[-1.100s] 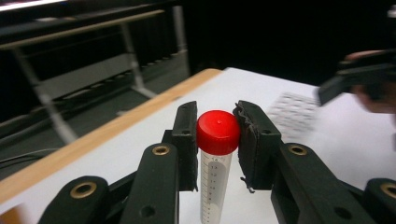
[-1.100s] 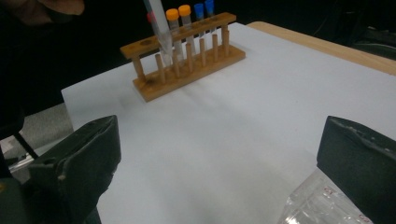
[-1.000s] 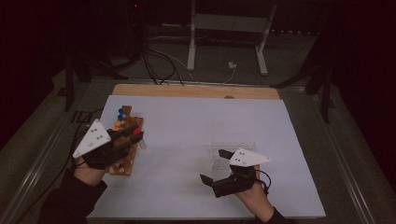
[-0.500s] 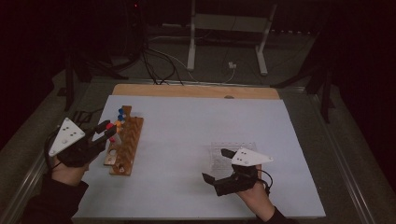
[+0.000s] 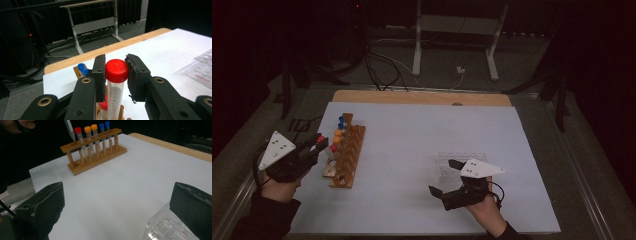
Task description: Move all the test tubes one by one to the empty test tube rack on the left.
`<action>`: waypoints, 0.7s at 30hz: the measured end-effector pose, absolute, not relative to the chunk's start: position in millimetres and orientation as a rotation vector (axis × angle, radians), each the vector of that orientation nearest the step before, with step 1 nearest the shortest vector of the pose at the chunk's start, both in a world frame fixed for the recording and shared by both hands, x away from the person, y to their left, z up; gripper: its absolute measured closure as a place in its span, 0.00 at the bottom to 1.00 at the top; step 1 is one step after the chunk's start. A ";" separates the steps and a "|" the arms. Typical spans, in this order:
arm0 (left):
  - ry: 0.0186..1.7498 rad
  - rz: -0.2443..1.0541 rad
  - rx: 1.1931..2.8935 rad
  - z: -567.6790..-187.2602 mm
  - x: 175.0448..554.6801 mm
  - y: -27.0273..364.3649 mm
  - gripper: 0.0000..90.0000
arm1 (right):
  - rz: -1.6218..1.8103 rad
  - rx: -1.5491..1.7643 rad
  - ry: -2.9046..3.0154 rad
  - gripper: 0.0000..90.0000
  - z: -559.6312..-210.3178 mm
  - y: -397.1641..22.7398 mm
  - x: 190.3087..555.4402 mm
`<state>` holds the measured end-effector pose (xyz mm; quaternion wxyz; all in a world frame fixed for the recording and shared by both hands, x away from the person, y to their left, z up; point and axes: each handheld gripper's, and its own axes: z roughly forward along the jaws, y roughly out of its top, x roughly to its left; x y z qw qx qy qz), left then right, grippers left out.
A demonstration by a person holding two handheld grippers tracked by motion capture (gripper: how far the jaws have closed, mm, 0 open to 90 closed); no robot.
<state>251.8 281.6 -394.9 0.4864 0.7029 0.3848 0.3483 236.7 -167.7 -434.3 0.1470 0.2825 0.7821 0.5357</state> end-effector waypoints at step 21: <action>1.039 0.748 1.765 -434.1 258.6 286.4 0.79 | 1.554 0.814 2.245 0.00 -433.2 -170.9 236.7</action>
